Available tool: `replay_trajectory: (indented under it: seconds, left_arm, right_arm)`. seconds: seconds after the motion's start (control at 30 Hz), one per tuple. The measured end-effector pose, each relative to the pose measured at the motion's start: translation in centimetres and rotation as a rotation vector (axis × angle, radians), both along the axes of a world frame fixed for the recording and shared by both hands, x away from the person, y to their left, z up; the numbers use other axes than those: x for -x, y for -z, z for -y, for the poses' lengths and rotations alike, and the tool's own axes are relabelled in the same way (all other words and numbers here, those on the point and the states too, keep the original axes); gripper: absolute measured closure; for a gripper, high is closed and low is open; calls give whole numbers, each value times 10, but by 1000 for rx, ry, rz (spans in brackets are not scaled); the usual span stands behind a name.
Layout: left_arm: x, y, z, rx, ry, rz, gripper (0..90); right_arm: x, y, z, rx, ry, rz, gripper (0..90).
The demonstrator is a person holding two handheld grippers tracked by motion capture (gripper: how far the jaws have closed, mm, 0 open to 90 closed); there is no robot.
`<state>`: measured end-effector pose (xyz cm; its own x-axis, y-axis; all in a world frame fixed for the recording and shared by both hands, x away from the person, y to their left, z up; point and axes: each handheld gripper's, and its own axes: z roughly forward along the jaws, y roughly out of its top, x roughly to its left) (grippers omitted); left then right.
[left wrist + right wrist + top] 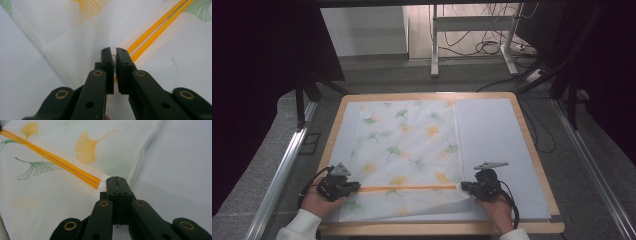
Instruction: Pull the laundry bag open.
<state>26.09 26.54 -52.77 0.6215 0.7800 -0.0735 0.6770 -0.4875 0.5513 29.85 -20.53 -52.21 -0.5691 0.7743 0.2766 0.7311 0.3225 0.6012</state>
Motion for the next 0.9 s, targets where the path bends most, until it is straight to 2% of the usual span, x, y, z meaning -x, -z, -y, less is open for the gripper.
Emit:
replay_trajectory:
  seconds: [0.43,0.9]
  left_arm:
    - [5,0,-16,1,-36,3,862]
    - [8,1,-26,37,-66,4,861]
  right_arm:
    - [0,0,0,3,-1,2,897]
    - [0,0,0,3,-3,1,896]
